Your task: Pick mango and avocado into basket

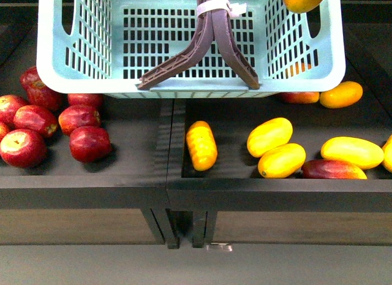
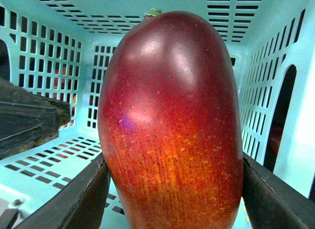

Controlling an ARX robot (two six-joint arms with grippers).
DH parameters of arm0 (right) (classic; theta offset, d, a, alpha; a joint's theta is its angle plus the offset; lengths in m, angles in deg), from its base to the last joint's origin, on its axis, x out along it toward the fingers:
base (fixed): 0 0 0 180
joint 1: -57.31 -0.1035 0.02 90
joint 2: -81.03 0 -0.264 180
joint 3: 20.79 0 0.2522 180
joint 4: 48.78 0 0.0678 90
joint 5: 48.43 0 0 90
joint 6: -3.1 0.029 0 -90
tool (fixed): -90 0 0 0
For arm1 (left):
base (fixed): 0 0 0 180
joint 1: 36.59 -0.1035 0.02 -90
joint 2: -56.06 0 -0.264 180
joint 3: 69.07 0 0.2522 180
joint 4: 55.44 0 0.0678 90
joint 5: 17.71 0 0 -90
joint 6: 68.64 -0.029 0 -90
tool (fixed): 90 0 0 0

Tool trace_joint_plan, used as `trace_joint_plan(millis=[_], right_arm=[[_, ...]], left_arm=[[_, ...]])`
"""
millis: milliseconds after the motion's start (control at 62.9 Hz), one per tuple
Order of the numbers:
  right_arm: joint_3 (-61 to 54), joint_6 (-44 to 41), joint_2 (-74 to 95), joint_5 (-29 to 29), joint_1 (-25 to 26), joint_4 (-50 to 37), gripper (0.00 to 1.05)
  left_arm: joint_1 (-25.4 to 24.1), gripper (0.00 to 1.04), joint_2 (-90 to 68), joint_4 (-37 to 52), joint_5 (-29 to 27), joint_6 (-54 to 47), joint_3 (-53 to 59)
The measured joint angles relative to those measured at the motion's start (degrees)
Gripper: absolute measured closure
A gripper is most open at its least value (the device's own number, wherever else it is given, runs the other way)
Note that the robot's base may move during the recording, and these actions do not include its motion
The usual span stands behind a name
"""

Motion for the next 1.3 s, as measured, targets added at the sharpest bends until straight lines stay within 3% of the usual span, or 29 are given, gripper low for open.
trace_joint_plan(millis=[175,445,651,810,969,1128,1303], right_arm=[[0.2,2.21,-0.87,0.9,0.17,-0.83,0.07],[-2.56,2.67,-8.87,-2.69,5.33,-5.57,0.09],[-17.64,1.25,-27.45,-5.81,13.07,-7.06,0.09],[-30.53,0.92,-39.65,-7.39,13.94,-4.22,0.09],[-38.73,-3.93,-41.97,-12.52,13.75,-19.67,0.29],[-40.48,-4.85,-43.25,-12.68,13.75,-21.0,0.07],[-40.52,-5.42,-43.25,-12.63,13.73,-21.0,0.09]], left_arm=[[0.0,0.92,0.0,0.0,0.04,0.0,0.0],[-0.15,0.92,-0.22,-0.07,-0.35,0.0,-0.02],[-0.15,0.92,-0.22,-0.07,-0.2,-0.17,-0.02],[-0.09,0.92,-0.22,-0.07,-0.17,-0.2,-0.02],[0.0,0.92,-0.22,-0.07,0.02,-0.17,-0.02],[-0.15,0.92,-0.28,-0.07,-0.2,-0.22,-0.02],[-0.11,0.92,-0.31,-0.07,-0.2,-0.07,-0.04]])
